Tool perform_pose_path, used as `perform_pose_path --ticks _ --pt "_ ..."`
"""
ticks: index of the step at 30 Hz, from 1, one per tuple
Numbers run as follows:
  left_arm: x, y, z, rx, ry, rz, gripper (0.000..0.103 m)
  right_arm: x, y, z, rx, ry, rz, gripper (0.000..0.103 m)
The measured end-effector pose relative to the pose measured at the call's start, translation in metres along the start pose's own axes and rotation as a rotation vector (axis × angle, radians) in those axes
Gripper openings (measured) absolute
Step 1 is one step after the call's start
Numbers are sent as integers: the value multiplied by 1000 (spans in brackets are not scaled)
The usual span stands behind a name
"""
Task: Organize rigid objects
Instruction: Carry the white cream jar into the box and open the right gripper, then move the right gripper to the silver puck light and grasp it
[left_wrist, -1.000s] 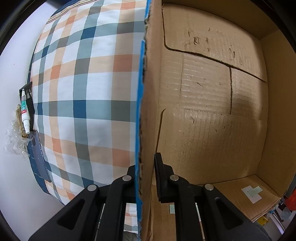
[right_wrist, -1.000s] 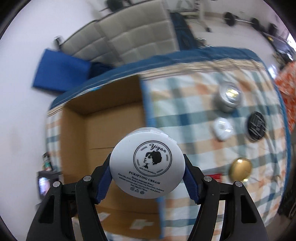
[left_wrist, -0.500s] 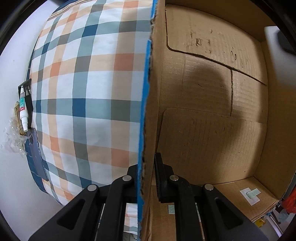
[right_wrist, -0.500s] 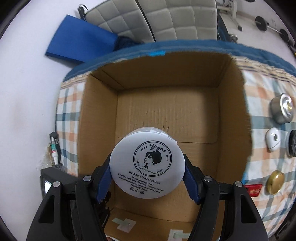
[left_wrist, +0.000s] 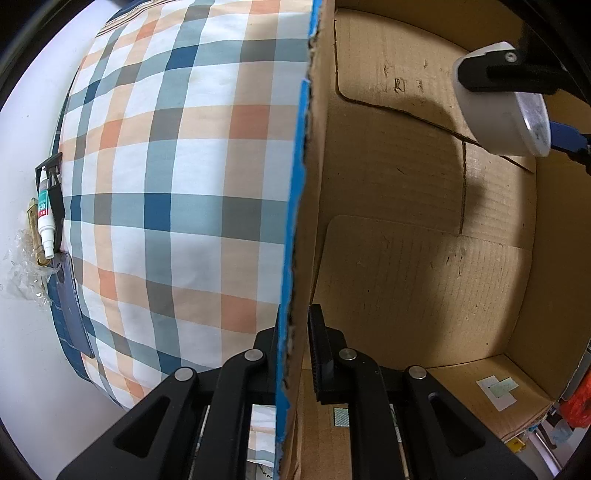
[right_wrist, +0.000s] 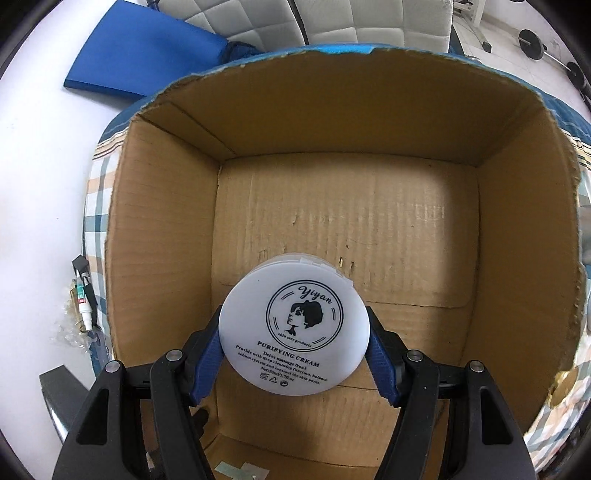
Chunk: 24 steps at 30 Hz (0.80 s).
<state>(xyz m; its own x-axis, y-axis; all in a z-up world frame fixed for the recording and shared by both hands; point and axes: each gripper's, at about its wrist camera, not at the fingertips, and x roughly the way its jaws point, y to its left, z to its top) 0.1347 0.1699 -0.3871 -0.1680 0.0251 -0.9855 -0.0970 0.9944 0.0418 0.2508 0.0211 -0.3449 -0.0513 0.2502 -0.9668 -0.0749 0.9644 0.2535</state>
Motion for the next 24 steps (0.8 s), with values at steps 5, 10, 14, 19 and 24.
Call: perform_pose_path --ticks 5,10,14,19,24 --pt "1 1 -1 1 0 2 8 7 2 5 -4 11 -10 71" --pt "1 0 0 5 0 7 8 11 1 9 -5 23 -6 75" --pt "3 -2 -1 5 0 9 8 4 -2 6 -16 12 -16 85" --pt "3 -5 -2 6 -2 13 8 -13 -8 1 -6 6 -42 96" --pt "2 -8 -3 8 -3 17 8 -40 -10 -10 -5 -24 -94 96"
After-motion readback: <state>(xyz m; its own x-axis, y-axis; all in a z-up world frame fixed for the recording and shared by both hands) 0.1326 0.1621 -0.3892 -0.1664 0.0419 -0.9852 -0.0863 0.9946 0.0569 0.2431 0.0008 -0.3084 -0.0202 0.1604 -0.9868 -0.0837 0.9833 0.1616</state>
